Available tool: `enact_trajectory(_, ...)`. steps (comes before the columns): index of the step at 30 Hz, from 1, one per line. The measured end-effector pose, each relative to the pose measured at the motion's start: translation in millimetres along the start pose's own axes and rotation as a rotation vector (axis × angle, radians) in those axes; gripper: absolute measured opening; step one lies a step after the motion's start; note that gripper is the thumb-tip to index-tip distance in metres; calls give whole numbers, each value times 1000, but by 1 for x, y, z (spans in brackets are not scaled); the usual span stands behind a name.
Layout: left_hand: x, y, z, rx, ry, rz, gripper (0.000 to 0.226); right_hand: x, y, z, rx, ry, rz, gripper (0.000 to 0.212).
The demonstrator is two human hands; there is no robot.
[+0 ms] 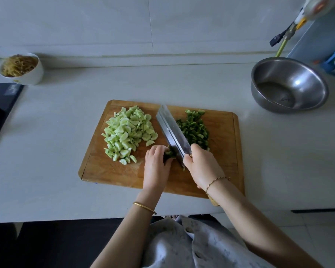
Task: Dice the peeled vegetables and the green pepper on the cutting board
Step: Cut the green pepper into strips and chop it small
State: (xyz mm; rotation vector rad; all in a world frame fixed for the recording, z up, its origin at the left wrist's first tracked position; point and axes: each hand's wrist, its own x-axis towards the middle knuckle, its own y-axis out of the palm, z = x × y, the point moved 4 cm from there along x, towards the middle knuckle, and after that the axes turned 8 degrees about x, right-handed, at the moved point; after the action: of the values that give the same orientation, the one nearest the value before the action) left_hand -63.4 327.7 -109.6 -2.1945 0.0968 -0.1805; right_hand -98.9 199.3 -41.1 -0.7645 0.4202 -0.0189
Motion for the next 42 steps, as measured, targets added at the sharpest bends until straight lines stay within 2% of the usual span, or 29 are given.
enact_trajectory(5, -1, 1, 2, 12, 20, -8, 21, 2, 7, 9, -150, -10, 2, 18)
enact_trajectory(12, -1, 3, 2, 14, 44, -31, 15, 9, 17, 8, -168, 17, -1, 18)
enact_trajectory(17, -1, 4, 2, -7, 32, -42, 13, 13, 22, 5, -111, 25, -49, 18)
enact_trajectory(23, -4, 4, -1, -25, 51, -63, 16, 23, 16, -8, 151, 126, -71, 19)
enact_trajectory(28, -6, 4, -3, -11, 62, -67, 15, 27, 9, 2, 90, 87, -17, 17)
enact_trajectory(34, -3, 6, -8, -31, -23, -59, 8, 18, 12, 0, -81, -16, -3, 15)
enact_trajectory(42, 8, 0, -9, -64, -134, -47, 15, 14, 5, -13, -80, -7, 28, 15)
